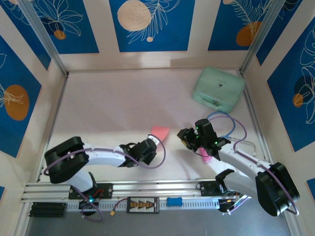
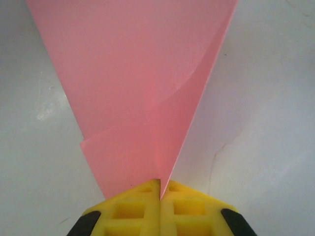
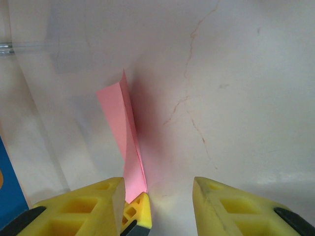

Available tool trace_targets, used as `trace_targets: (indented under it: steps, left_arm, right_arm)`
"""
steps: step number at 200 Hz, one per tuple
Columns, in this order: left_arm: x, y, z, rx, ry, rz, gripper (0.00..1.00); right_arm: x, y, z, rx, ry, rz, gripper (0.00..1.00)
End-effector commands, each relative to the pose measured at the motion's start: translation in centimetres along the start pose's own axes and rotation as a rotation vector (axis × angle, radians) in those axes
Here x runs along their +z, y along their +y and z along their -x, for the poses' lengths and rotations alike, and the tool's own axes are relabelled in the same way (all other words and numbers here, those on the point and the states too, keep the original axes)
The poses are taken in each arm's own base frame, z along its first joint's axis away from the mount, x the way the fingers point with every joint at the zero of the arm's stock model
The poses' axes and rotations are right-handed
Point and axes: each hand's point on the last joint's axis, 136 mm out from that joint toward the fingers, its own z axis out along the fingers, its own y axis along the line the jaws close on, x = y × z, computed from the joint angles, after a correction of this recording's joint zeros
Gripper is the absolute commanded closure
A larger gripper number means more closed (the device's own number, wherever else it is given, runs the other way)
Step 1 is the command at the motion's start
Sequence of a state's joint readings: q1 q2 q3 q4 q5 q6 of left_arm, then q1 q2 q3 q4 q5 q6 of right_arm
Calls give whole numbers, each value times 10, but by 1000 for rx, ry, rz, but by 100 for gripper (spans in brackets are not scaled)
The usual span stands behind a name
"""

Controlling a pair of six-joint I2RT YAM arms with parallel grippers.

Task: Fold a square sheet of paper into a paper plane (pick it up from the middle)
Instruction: Fold the wing for the fifth time at the center of the table.

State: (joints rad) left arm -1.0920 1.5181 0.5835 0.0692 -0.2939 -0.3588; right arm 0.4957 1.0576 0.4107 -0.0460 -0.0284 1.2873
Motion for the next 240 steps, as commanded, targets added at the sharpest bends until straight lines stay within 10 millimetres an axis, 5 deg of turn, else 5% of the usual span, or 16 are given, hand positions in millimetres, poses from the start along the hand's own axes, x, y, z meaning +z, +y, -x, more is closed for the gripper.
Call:
trace_targets:
  steps: [1,78,240]
  left_arm:
    - [-4,-11,9,-2,-83,-103,100]
    - [-2,-13,2,-136,-55,-307,100]
    - [8,-10,-14,-335,59,-478,100]
  right_arm:
    - [1,-3,0,-18,-4,0,58]
    - [13,9,-8,-56,62,29,59]
    - [44,52,-42,-289,226,174,84]
